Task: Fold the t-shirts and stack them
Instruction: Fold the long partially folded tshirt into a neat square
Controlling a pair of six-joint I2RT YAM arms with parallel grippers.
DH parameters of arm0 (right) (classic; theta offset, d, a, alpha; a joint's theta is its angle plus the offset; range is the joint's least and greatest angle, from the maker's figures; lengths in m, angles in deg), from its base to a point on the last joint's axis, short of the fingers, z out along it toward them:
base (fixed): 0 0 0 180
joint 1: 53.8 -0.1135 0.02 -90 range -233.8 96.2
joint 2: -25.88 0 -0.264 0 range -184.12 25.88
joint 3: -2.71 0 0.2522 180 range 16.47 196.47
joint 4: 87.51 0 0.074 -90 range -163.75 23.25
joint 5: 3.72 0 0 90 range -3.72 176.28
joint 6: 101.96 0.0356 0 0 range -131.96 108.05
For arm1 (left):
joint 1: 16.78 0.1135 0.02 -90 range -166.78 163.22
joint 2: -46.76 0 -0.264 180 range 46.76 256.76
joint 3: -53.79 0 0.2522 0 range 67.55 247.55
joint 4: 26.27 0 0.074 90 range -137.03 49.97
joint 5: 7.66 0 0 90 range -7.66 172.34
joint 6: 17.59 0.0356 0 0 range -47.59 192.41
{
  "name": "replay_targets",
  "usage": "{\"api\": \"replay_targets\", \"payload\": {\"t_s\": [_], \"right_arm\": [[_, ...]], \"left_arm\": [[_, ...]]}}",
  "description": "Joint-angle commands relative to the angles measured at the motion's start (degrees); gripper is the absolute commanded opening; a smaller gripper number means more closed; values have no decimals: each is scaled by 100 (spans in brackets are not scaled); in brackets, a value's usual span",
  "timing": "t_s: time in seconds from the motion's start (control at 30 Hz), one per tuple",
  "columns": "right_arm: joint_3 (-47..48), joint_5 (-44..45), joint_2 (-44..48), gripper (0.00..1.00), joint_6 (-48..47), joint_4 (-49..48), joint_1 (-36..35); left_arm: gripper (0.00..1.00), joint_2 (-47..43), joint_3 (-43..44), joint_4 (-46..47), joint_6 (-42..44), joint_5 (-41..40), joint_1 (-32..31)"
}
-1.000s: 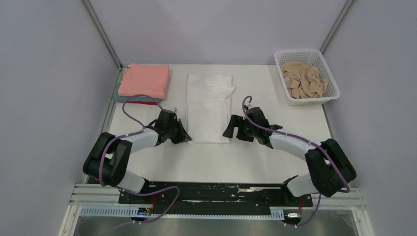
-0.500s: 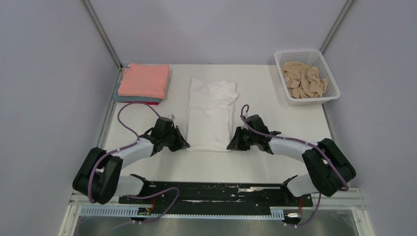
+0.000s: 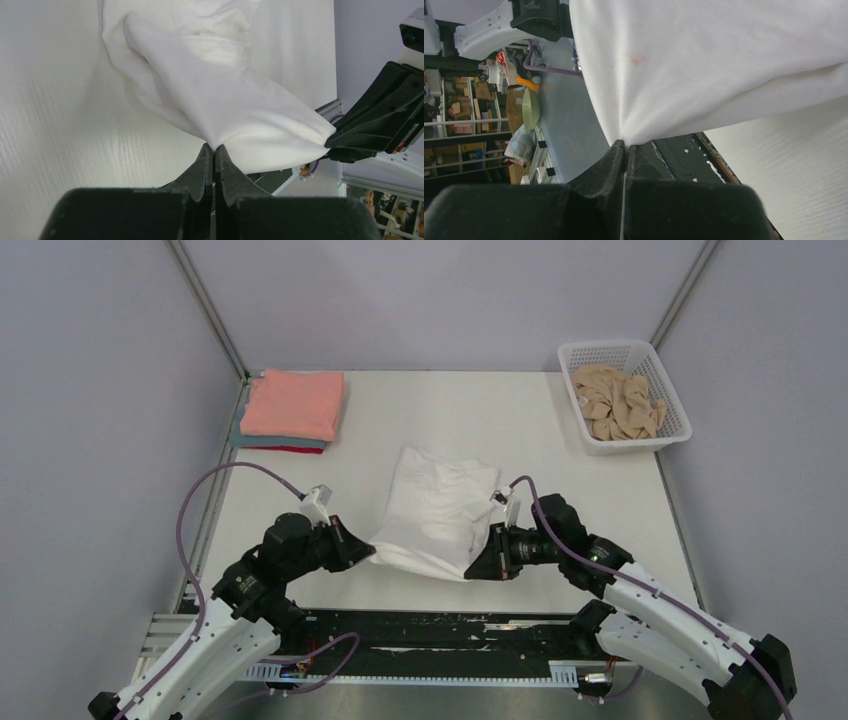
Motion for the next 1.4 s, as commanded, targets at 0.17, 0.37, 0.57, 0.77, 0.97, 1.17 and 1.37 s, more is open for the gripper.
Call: {"api": "replay_targets", "payload": {"t_s": [0.17, 0.37, 0.57, 0.77, 0.97, 1.17, 1.37], "right_arm": [[605, 1050, -46, 0, 22, 541, 1077], [1122, 1514, -903, 0, -249, 303, 1934], [1673, 1509, -2048, 0, -337, -149, 2465], [2405, 1467, -3253, 0, -530, -298, 2752], [3051, 1340, -4474, 0, -646, -439, 2974], [3594, 1339, -5419, 4, -606, -445, 3050], [3831, 1557, -5448, 49, -530, -443, 3049]], "left_arm": [[0, 1648, 1314, 766, 482, -1221, 28], [0, 3546, 2463, 1086, 858, -1252, 449], [0, 4974, 3282, 1485, 1090, -652, 962], [0, 6246, 4057, 1483, 1273, -284, 1327], [0, 7386, 4826, 1380, 1396, -203, 1480], [0, 8354, 5567, 1027, 1463, 11, 1549], [80, 8337, 5664, 1039, 1637, 376, 1562]]}}
